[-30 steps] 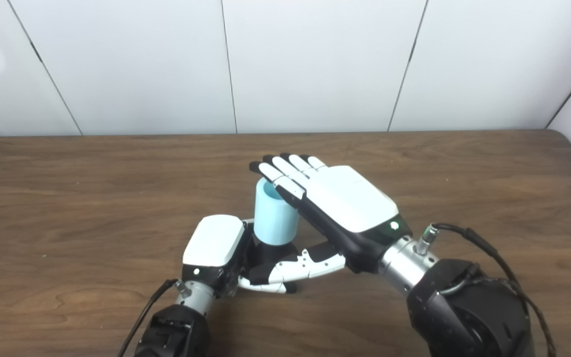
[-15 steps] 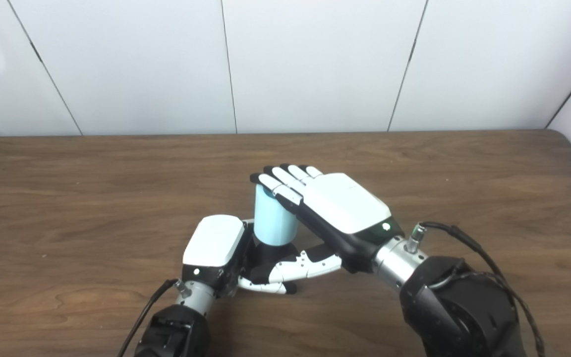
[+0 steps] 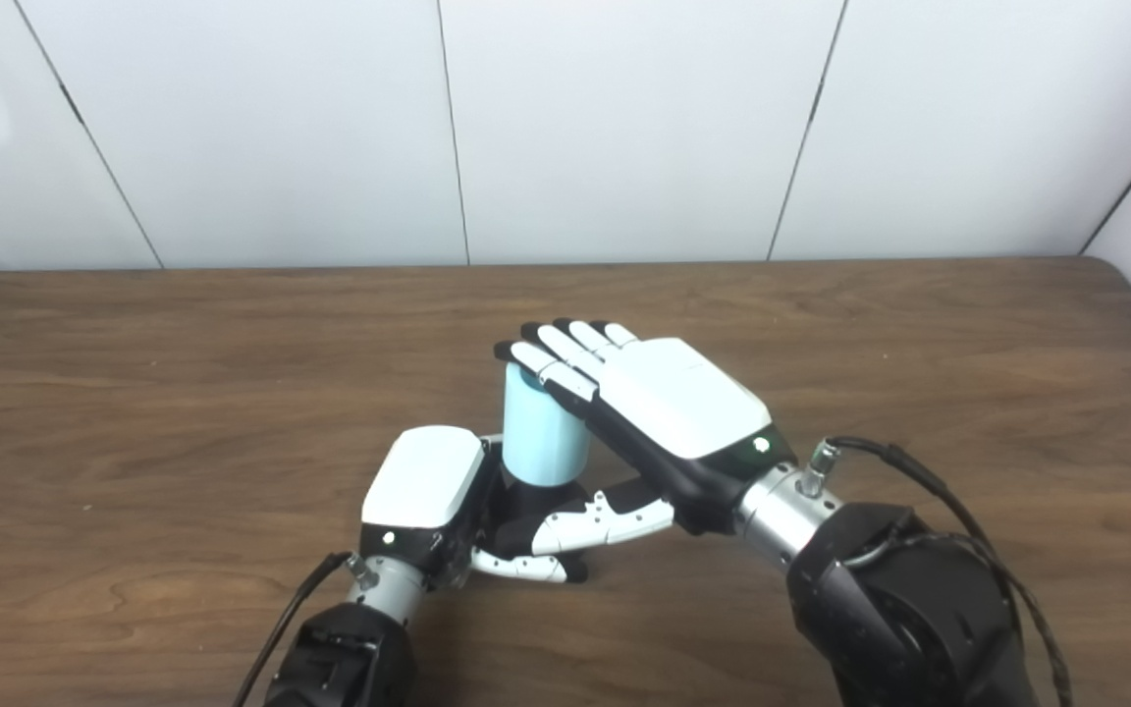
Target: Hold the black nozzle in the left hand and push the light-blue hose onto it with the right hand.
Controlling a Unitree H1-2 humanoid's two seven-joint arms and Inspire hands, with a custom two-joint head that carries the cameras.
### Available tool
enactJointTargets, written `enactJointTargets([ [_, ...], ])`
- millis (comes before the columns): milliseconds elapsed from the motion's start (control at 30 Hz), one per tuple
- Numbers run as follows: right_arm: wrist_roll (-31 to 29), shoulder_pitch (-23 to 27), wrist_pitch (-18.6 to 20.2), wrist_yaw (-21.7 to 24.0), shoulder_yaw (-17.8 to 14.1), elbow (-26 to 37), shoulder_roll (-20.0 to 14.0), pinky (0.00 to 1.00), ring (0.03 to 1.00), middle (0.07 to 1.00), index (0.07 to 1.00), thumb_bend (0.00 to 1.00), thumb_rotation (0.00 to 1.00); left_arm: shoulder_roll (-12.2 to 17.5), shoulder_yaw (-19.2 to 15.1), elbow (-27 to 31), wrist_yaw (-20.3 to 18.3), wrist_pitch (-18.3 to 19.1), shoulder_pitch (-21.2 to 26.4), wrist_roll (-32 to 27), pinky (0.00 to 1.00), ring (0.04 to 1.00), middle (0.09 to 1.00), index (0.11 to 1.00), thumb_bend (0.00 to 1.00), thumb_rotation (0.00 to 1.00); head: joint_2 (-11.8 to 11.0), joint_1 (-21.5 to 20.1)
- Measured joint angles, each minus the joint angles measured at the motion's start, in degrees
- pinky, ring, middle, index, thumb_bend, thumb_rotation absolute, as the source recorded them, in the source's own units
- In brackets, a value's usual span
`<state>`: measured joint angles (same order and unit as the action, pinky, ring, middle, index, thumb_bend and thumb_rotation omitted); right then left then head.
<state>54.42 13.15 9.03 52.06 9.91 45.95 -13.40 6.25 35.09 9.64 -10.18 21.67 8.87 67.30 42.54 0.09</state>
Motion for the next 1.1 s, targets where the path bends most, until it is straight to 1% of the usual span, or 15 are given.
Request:
enactJointTargets([
  [233,0.22,-1.29,0.06,0.20,0.64,1.44,0.02,1.00,1.000,0.995,0.920,0.71,1.00,0.12,-0.14,0.55,-1.23,-0.02,0.01,0.00,0.34,0.448,0.532,0.479,0.48,0.00,0.26,0.00],
  [333,0.18,-2.68,0.14,1.30,1.30,2.21,0.05,1.00,1.000,1.000,0.924,0.71,1.00,0.19,-0.16,0.65,-1.38,-0.04,0.01,0.00,0.33,0.450,0.523,0.482,0.48,0.00,0.44,0.00],
  [433,0.51,-3.02,0.15,1.33,1.51,2.53,0.11,1.00,1.000,1.000,0.925,0.71,1.00,0.24,-0.10,0.68,-1.54,-0.03,0.01,0.08,0.31,0.431,0.508,0.497,0.47,0.00,0.44,0.00],
  [567,0.86,-3.59,0.15,1.33,1.90,2.89,0.14,1.00,1.000,0.999,0.928,0.69,1.00,0.25,-0.05,0.79,-1.66,-0.03,0.00,0.12,0.32,0.441,0.511,0.493,0.48,0.00,0.70,0.09],
  [633,0.87,-3.84,0.15,1.30,2.01,3.07,0.17,1.00,1.000,1.000,0.925,0.68,1.00,0.28,-0.01,0.83,-1.69,-0.01,0.00,0.19,0.30,0.430,0.509,0.499,0.47,0.00,0.70,0.00],
  [767,0.94,-4.18,0.13,1.07,2.23,3.26,0.23,1.00,1.000,1.000,0.921,0.68,1.00,0.29,0.09,0.90,-1.94,0.03,0.00,0.49,0.30,0.436,0.511,0.499,0.47,0.00,0.79,0.00],
  [967,0.94,-4.89,0.14,0.39,2.25,3.32,0.33,1.00,1.000,1.000,0.925,0.67,0.99,0.30,0.17,0.94,-2.01,-0.02,-0.03,0.51,0.30,0.417,0.497,0.508,0.47,0.00,0.88,-0.09],
  [1100,0.92,-5.33,0.13,-0.23,2.23,3.28,0.33,1.00,1.000,0.995,0.921,0.67,0.99,0.28,0.26,1.03,-2.13,0.04,-0.05,0.82,0.31,0.438,0.509,0.499,0.47,0.00,0.97,-0.09],
])
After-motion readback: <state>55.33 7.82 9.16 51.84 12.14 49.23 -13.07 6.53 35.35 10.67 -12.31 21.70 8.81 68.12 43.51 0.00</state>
